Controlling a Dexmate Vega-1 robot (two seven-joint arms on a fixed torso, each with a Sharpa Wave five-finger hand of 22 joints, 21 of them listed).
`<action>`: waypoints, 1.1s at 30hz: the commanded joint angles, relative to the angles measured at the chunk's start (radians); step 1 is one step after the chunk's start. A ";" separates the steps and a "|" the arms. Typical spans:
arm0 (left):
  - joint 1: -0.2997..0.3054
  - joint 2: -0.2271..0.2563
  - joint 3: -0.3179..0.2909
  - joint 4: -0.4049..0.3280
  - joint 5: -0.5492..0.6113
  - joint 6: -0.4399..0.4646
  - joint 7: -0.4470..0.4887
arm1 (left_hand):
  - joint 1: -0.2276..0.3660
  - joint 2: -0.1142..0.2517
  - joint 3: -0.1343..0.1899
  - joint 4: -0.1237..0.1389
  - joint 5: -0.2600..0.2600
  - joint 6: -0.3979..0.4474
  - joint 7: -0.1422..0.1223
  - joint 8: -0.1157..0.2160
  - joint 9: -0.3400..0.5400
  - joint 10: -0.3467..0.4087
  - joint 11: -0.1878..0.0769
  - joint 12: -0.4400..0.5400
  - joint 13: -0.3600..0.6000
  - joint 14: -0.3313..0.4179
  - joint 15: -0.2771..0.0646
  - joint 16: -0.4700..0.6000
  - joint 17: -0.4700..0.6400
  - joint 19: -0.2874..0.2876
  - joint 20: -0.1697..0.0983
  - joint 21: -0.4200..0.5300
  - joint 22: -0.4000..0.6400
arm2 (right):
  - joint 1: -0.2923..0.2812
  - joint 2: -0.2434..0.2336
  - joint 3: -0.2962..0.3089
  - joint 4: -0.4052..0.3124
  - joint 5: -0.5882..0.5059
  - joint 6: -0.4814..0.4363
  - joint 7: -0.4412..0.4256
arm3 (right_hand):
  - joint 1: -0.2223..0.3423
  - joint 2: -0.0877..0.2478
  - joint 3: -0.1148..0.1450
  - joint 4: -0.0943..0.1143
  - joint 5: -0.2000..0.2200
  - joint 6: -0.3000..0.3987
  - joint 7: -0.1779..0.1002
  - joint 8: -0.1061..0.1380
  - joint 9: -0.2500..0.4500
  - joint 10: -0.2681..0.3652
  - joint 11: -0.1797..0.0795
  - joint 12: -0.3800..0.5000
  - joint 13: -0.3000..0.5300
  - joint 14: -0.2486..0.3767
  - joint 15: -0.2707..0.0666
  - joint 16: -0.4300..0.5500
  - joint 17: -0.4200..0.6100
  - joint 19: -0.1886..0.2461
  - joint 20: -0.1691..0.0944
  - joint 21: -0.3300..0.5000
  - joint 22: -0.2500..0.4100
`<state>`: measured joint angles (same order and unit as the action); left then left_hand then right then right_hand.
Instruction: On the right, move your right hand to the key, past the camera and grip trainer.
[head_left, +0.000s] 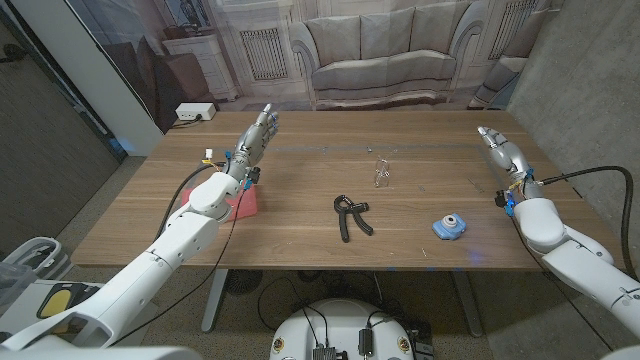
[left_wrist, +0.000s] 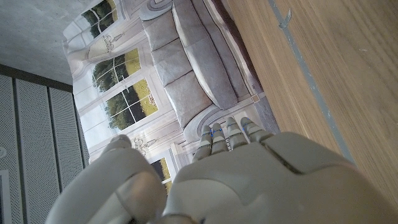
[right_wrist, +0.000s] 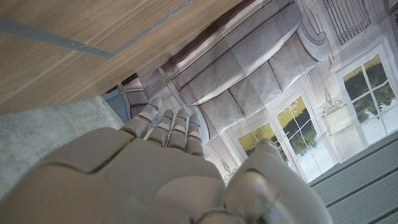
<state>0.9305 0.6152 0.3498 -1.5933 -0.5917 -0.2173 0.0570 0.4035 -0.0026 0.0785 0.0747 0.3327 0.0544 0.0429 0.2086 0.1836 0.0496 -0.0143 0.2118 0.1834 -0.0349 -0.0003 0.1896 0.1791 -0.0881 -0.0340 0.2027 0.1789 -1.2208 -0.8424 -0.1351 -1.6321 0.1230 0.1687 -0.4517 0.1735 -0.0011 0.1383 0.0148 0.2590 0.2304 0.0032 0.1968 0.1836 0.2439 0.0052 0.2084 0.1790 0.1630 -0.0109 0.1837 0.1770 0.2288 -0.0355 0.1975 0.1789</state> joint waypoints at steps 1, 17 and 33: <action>0.005 -0.004 0.001 0.001 -0.002 -0.009 -0.003 | 0.002 -0.001 -0.007 0.004 -0.001 0.011 0.000 -0.002 0.002 0.005 0.003 -0.002 0.004 0.005 -0.001 0.001 0.002 -0.003 -0.049 0.001 0.002 | -0.012 -0.031 -0.019 -0.045 -0.090 -0.105 -0.042 | 0.006 0.003 -0.001 -0.005 0.007 -0.002 -0.004 -0.002 0.004 -0.001 -0.002 -0.002 0.003 -0.009 0.000 -0.002 0.003 -0.004 -0.037 0.001 0.003; 0.016 -0.003 -0.001 -0.009 0.000 -0.006 0.008 | 0.003 0.000 -0.009 0.004 -0.002 0.012 0.000 -0.003 0.002 0.004 0.001 -0.004 0.004 0.004 0.000 0.000 0.003 -0.006 -0.045 0.000 0.002 | 0.008 -0.070 -0.067 -0.080 -0.186 -0.216 -0.064 | 0.005 0.004 -0.005 -0.006 0.010 -0.020 -0.009 -0.008 0.004 -0.023 0.000 -0.009 0.003 -0.031 0.003 -0.007 0.004 -0.027 -0.033 -0.006 0.004; 0.019 -0.006 -0.003 -0.009 0.001 -0.012 0.010 | 0.004 0.002 -0.012 0.004 -0.003 0.012 -0.002 -0.005 0.003 0.004 -0.001 -0.005 0.004 0.003 0.000 -0.001 0.003 -0.008 -0.043 -0.001 0.002 | 0.028 -0.112 -0.117 -0.137 -0.293 -0.384 -0.079 | 0.004 0.006 -0.007 -0.006 0.012 -0.030 -0.012 -0.009 0.004 -0.029 -0.005 -0.010 0.003 -0.038 0.004 -0.006 0.004 -0.034 -0.031 -0.006 0.004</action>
<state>0.9479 0.6110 0.3480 -1.6039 -0.5914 -0.2284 0.0673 0.4034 -0.0027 0.0700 0.0747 0.3328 0.0543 0.0429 0.2086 0.1836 0.0495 -0.0142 0.2081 0.1834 -0.0350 -0.0003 0.1896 0.1791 -0.0882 -0.0340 0.2027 0.1789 -1.2048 -0.9267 -0.2183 -1.7268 -0.0928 -0.0923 -0.5195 0.1733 -0.0010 0.1341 0.0107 0.2631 0.2088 -0.0108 0.1916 0.1836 0.2222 -0.0017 0.2007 0.1790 0.1322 -0.0089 0.1761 0.1793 0.1965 -0.0391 0.1923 0.1789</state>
